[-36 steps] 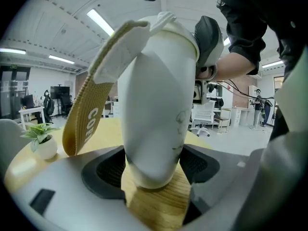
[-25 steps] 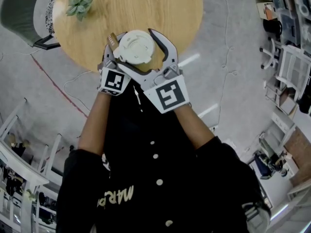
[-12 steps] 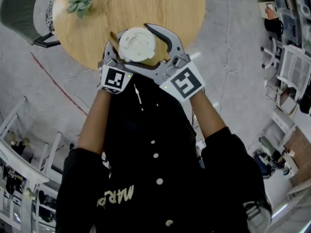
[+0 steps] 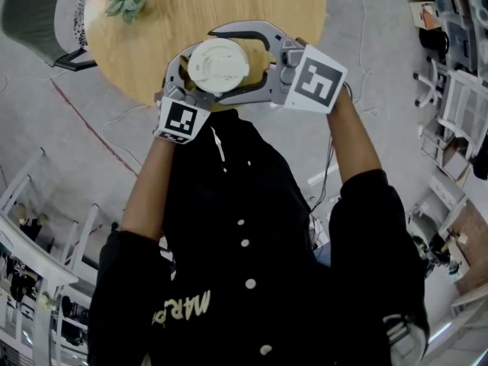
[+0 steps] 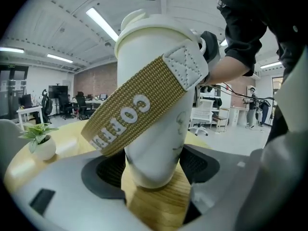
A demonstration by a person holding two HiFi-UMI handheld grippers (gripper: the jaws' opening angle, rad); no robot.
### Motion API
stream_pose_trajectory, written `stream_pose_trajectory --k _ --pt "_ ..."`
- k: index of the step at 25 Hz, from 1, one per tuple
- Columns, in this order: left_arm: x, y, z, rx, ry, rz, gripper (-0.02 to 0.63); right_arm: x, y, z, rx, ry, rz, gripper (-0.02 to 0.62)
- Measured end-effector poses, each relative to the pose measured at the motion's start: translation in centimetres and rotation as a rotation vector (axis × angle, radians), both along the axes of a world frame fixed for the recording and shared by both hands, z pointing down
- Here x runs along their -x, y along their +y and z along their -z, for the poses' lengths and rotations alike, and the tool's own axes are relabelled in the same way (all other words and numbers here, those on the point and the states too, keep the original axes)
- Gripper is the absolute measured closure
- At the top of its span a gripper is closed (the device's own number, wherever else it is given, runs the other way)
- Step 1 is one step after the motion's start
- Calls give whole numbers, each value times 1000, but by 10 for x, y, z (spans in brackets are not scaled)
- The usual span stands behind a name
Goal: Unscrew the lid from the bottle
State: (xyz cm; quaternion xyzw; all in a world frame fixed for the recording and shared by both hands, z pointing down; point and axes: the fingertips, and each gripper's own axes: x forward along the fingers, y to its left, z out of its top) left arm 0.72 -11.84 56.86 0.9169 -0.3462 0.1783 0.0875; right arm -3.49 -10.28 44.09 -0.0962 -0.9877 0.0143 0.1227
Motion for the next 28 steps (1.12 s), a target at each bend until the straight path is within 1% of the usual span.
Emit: stream_pose_trajectory --k 3,6,9,11,13,15,16,17,20,22,24,25,26,28 --pt "0 1 -1 0 1 -38 259 0 0 0 -6 -14 -22 147" --pt "1 4 0 5 12 -114 258 2 1 2 -1 -22 -23 147" --pt "0 4 2 2 -4 -181 259 2 1 4 -5 -19 -10 146" --pt "0 4 3 1 -8 -197 259 2 0 3 6 -10 -20 146" --pt "1 4 2 1 -9 -195 259 1 -1 -2 37 29 -63 131" --pt "1 3 3 0 -8 -191 259 -4 -1 -6 45 83 -134 116" --pt "1 4 3 1 -7 -191 259 -8 -1 -6 38 109 -186 103" --pt "1 4 4 1 -5 -191 259 -12 -1 -5 33 129 -258 92" --pt "0 4 4 0 -3 -191 259 -15 -7 -4 55 154 -559 91" --pt "1 4 4 0 -5 -188 259 -11 -10 -4 62 140 -711 92" --pt "1 3 4 0 -4 -186 259 -8 -13 -6 61 122 -804 100" --pt "0 3 4 0 -4 -186 259 -7 -15 -6 56 114 -834 127" --pt "0 3 5 -1 -5 -187 259 -8 -17 -5 50 109 -854 139" --pt "0 3 5 -1 -6 -189 259 -8 -18 -5 40 105 -865 140"
